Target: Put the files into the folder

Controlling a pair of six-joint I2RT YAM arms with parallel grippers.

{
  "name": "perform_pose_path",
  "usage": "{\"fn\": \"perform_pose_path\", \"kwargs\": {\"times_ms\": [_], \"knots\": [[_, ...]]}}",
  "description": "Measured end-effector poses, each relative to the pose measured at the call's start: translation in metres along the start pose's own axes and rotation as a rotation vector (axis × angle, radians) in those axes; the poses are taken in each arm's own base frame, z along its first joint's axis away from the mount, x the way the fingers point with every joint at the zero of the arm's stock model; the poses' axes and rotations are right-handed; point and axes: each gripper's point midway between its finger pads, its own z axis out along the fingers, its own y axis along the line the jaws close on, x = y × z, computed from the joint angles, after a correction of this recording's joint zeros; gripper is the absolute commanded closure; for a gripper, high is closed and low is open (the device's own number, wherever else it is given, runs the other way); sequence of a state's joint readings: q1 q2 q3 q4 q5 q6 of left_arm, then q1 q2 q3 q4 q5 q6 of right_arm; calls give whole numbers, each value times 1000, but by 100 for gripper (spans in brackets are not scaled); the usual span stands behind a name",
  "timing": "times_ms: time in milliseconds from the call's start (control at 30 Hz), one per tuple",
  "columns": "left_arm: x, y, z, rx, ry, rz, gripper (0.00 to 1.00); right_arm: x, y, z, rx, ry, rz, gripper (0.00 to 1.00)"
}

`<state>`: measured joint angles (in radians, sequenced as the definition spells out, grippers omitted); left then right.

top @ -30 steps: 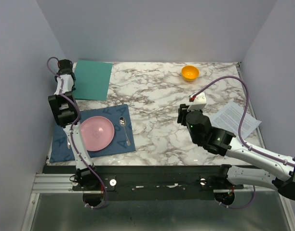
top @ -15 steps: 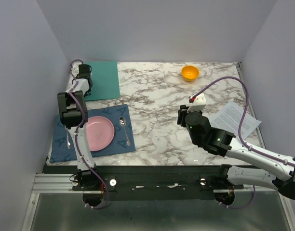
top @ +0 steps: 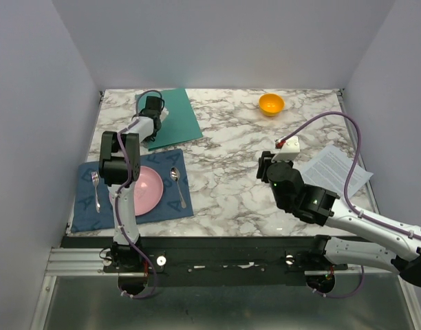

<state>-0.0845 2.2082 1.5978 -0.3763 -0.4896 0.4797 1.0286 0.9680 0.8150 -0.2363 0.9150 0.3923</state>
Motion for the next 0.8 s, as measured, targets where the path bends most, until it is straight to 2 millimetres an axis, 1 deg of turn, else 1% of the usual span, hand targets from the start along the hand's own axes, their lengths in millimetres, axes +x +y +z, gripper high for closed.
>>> {"fn": "perform_pose_path", "kwargs": {"times_ms": [33,67,133,167,233,267,300,367,400,433,500,533,567,600,667,767,800], "knots": [[-4,-2,-2,16,-8,6,64,0,0,0,3,0,0,46],[-8,-2,-4,31,-17,4,58,0,-1,0,7,-1,1,46],[-15,5,-8,57,-32,-21,50,0,-2,0,14,-3,6,43],[-20,12,-11,62,-42,-46,42,0,-2,1,17,-3,7,43],[-32,36,-16,69,-68,-129,37,2,-2,2,25,-1,5,43],[-42,60,-19,63,-82,-195,32,3,-2,3,28,1,4,43],[-54,88,-20,35,-120,-272,30,4,-2,3,30,4,1,43],[-66,129,-21,-17,-162,-380,25,6,-1,5,33,7,0,43],[-69,152,-20,-58,-181,-446,24,7,-1,5,33,8,0,43],[-66,171,-19,-102,-180,-497,23,7,-1,5,33,8,2,43],[-60,190,-12,-166,-164,-567,17,7,-1,5,33,7,6,43],[-58,193,-7,-192,-153,-591,15,7,-1,4,33,6,9,43],[-57,192,-2,-205,-141,-605,8,8,-2,4,33,6,11,43],[-57,187,4,-220,-125,-612,6,9,-3,4,33,7,11,43],[-55,168,17,-229,-83,-600,1,12,-5,3,33,7,11,43],[-57,125,31,-208,-28,-539,1,12,-7,2,31,3,17,43],[-57,116,34,-200,-17,-525,1,12,-7,2,31,2,19,43]]}}
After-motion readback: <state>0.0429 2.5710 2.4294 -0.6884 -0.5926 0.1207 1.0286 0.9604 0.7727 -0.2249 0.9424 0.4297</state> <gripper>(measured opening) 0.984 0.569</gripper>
